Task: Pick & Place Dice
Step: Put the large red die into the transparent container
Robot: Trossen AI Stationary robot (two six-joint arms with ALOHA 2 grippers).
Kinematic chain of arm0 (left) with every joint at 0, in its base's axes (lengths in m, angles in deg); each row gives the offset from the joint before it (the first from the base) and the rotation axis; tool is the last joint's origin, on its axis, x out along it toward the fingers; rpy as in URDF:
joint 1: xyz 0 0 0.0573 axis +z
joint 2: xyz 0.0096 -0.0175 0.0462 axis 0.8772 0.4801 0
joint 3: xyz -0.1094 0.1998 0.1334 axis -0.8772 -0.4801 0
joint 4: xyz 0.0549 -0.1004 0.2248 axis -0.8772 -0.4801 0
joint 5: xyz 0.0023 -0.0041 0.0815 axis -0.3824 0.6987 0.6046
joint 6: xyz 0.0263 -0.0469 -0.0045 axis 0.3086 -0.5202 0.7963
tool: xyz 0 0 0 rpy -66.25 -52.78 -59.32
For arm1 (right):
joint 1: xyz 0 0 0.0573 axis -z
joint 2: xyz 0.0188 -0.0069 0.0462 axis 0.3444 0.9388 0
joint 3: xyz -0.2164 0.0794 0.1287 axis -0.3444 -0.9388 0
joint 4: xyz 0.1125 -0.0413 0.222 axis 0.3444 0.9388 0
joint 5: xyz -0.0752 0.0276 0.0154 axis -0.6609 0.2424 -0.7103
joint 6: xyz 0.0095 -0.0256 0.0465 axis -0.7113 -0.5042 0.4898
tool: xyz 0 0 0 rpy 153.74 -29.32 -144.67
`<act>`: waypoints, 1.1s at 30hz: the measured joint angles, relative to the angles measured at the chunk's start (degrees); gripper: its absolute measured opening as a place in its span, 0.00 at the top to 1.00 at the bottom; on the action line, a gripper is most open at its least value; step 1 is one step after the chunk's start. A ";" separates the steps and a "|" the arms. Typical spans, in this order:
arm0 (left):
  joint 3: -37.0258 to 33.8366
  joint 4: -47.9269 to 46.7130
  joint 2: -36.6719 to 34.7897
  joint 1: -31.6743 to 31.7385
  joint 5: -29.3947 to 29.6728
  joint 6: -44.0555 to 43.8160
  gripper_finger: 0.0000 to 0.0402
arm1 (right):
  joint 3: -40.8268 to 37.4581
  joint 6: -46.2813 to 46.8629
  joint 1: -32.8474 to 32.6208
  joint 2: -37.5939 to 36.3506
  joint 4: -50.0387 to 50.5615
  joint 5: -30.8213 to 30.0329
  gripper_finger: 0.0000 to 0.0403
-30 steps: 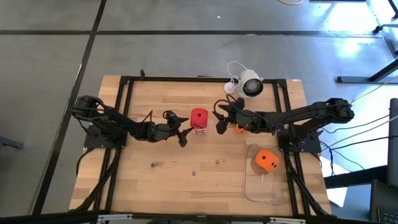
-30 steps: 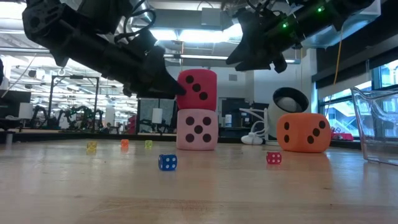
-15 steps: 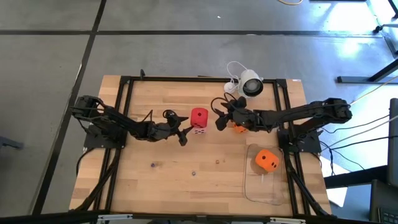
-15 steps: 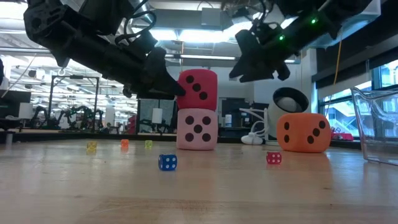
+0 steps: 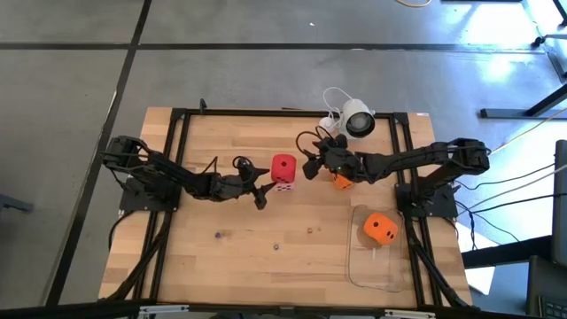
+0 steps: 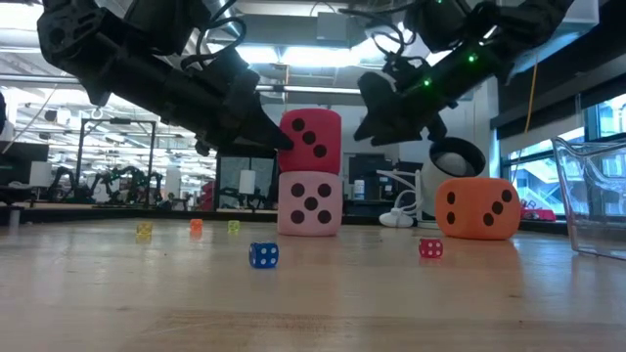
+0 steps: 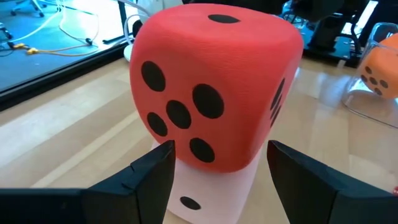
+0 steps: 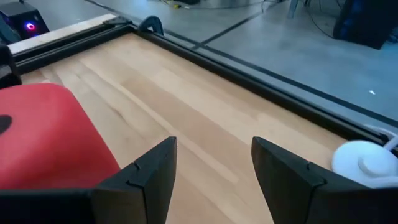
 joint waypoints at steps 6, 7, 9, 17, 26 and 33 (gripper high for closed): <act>0.00 0.39 0.00 0.00 -0.01 0.00 0.38 | 0.00 -0.66 0.02 0.00 -0.98 -0.01 0.48; 0.00 0.43 -0.02 0.00 -0.01 0.00 0.38 | 0.00 -0.42 0.02 0.00 -1.06 -0.01 0.48; 0.00 0.44 -0.02 0.00 -0.01 0.00 0.37 | 0.00 -0.31 0.04 0.36 -1.83 0.03 0.48; 0.00 0.46 -0.02 0.00 -0.05 -0.05 0.37 | 0.00 -0.52 1.41 4.35 -5.69 5.41 0.48; -0.02 0.47 -0.02 0.00 -1.11 -0.50 0.37 | 0.02 -0.27 1.92 7.07 -11.06 9.06 0.48; -0.02 1.19 -0.02 0.11 -1.16 -0.49 0.37 | 0.02 0.57 1.63 7.19 -12.60 10.51 0.48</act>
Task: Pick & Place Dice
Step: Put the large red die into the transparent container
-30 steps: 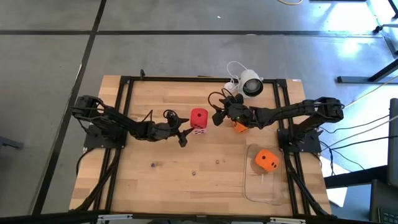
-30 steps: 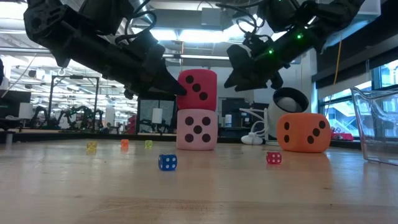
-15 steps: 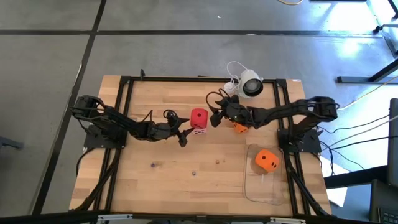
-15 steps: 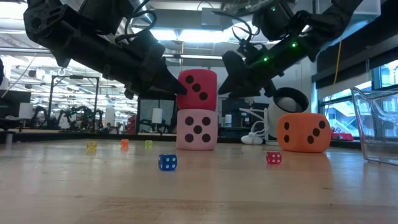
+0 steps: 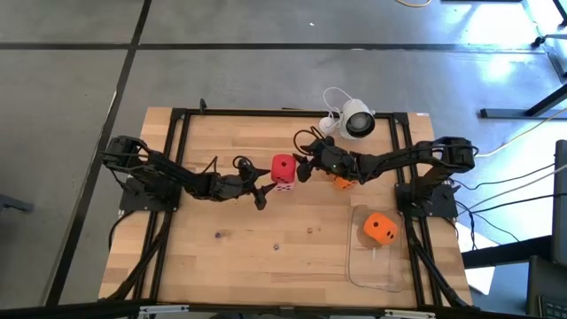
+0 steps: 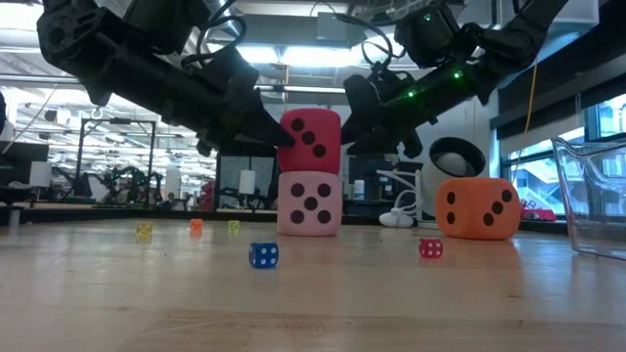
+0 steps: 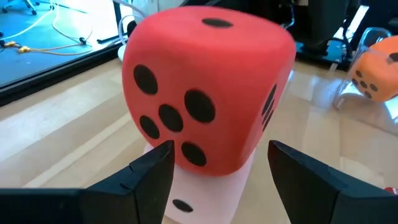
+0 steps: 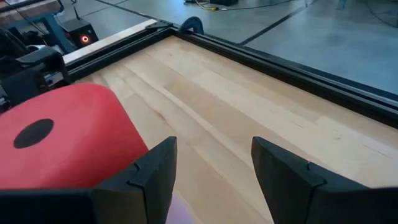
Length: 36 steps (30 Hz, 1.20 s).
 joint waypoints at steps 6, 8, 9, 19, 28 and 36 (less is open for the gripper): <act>-0.09 4.98 1.47 1.55 -3.60 0.88 0.37 | 0.00 0.71 -0.69 0.00 -0.27 -0.77 0.48; -0.09 6.76 3.12 2.40 -3.97 0.99 0.37 | 0.03 0.84 -0.86 0.00 -0.32 -1.17 0.48; -0.03 7.83 4.12 2.93 -4.19 0.95 0.37 | 0.14 0.85 -0.88 0.00 -0.18 -1.34 0.48; 4.23 12.60 14.71 4.35 -4.47 -2.18 0.37 | 3.63 -0.52 -2.10 0.15 -0.52 -0.32 0.48; 4.39 11.62 13.82 3.52 -4.58 -1.61 0.37 | 3.98 -1.75 -2.46 0.20 0.52 -0.26 0.48; 4.33 5.03 10.22 2.53 -5.87 -0.23 0.37 | 3.87 -2.19 -2.50 0.24 2.09 -0.26 0.48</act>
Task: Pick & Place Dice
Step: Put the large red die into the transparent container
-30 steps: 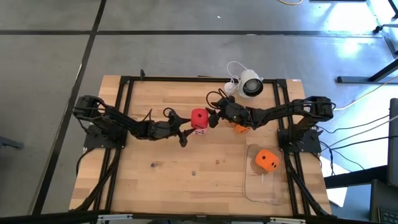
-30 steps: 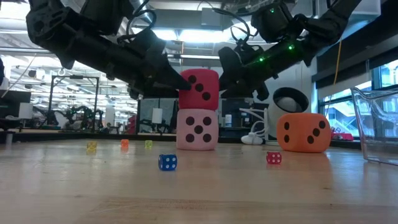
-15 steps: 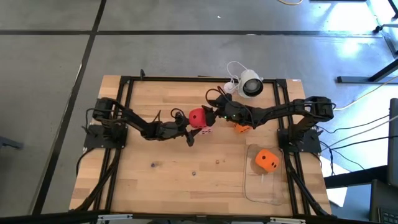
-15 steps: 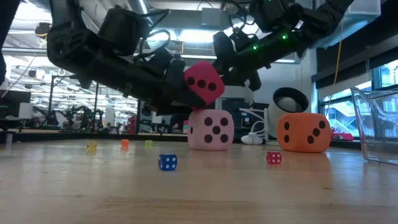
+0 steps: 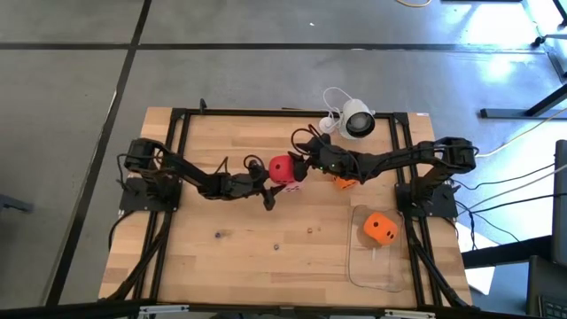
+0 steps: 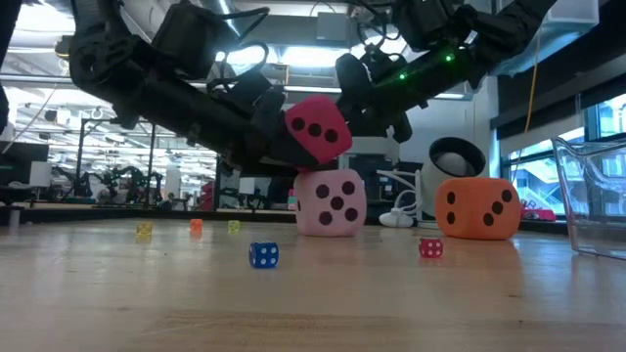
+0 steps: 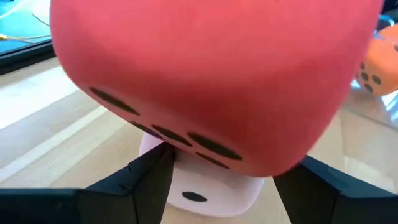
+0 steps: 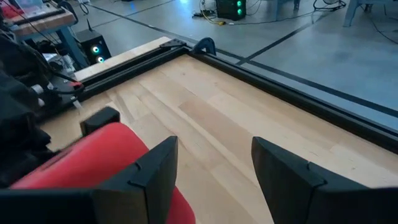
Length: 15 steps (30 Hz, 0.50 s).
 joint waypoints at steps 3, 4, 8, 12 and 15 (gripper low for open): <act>0.00 -3.87 -1.94 -0.11 -0.29 -1.12 0.35 | -0.06 -0.19 0.00 0.10 0.39 0.04 0.48; 0.00 -4.68 -2.44 -0.13 -0.41 -1.44 0.35 | -0.09 -0.22 0.00 0.12 0.41 0.05 0.48; -0.07 -7.07 -4.89 -0.66 -1.13 -1.75 0.34 | -0.13 -0.37 -0.02 0.15 0.70 0.31 0.48; -0.07 -8.99 -6.96 -1.40 -2.19 -1.59 0.34 | -0.25 -0.44 -0.02 0.29 1.51 0.41 0.48; -0.07 -9.42 -7.37 -1.70 -1.59 -1.42 0.34 | -0.26 -0.44 -0.02 0.28 1.29 0.36 0.48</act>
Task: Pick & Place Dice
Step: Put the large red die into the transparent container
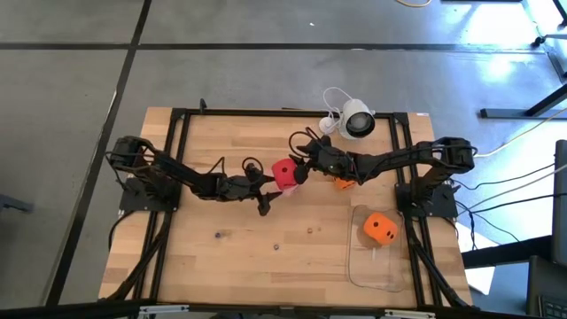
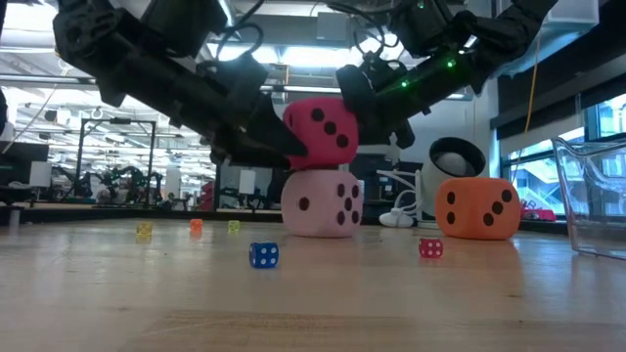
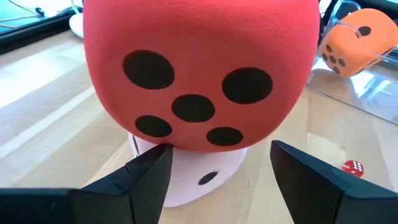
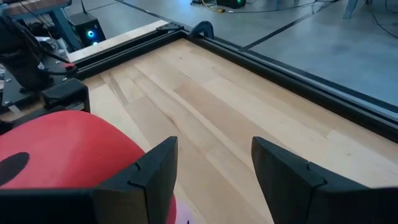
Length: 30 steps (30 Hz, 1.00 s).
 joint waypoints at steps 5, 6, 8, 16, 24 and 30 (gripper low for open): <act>0.00 -0.09 -0.01 -0.02 0.65 0.00 0.34 | 0.00 0.06 0.00 0.00 -0.30 -0.12 0.48; 0.00 -0.09 -0.01 -0.02 0.67 -0.02 0.34 | 0.00 0.08 0.00 0.00 -0.31 -0.12 0.48; 0.00 -0.09 -0.01 -0.02 0.70 -0.08 0.34 | 0.00 0.13 0.00 0.00 -0.31 -0.12 0.48; 0.00 -1.28 -0.10 -0.37 -0.20 -0.90 0.34 | 0.02 -0.07 -0.02 -0.02 0.91 0.12 0.48; 0.07 -1.79 -0.12 -0.37 -0.62 -1.06 0.34 | 0.04 -0.96 -0.02 -0.04 1.72 0.10 0.48; 0.13 -2.14 -0.14 -0.35 -2.62 -2.19 0.34 | 0.07 -1.55 -0.04 -0.07 1.72 0.27 0.48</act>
